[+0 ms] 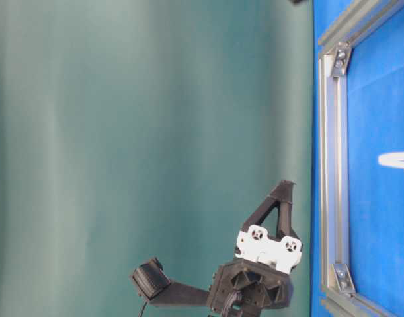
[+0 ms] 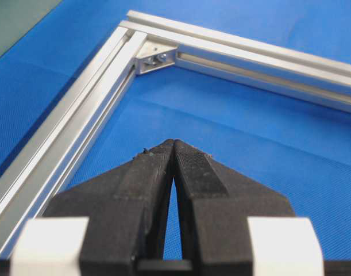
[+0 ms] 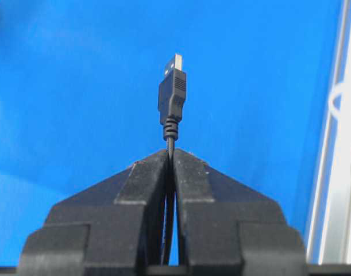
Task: Insert the wire through the string loop located in the center.
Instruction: 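Lift the cable and carry it toward the white zip-tie loop, then align the USB plug tip with the zip-tie loop opening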
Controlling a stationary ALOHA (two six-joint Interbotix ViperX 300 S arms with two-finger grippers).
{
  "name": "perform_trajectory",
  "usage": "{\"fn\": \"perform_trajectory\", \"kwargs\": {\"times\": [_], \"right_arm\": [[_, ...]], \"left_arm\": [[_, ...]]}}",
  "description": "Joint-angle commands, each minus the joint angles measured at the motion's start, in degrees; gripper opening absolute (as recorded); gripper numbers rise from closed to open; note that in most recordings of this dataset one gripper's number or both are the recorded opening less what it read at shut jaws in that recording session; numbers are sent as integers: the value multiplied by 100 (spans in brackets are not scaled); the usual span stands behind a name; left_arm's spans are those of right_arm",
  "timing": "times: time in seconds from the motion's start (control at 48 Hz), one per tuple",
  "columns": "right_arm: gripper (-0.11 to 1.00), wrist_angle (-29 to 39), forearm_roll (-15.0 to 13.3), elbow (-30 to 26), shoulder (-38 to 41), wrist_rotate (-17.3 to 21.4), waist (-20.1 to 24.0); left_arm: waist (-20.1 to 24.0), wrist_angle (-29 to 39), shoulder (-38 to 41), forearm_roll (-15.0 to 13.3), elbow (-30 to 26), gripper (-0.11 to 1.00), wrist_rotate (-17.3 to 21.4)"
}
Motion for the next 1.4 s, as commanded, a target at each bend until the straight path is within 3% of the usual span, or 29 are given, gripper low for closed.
{"fn": "perform_trajectory", "kwargs": {"times": [0.0, 0.417, 0.896, 1.376], "right_arm": [[-2, -53, 97, 114, -255, 0, 18], [-2, -70, 211, 237, -343, 0, -220], [-2, -18, 211, 255, -343, -35, -1503], [-2, -26, 211, 255, -325, -35, -1556]], "left_arm": [[-9, -26, -193, 18, -26, 0, 0], [-18, -18, -193, 18, -26, 0, 0], [-35, -9, -202, 18, -18, 0, -35], [-35, 0, -202, 18, -18, 0, -26]]}}
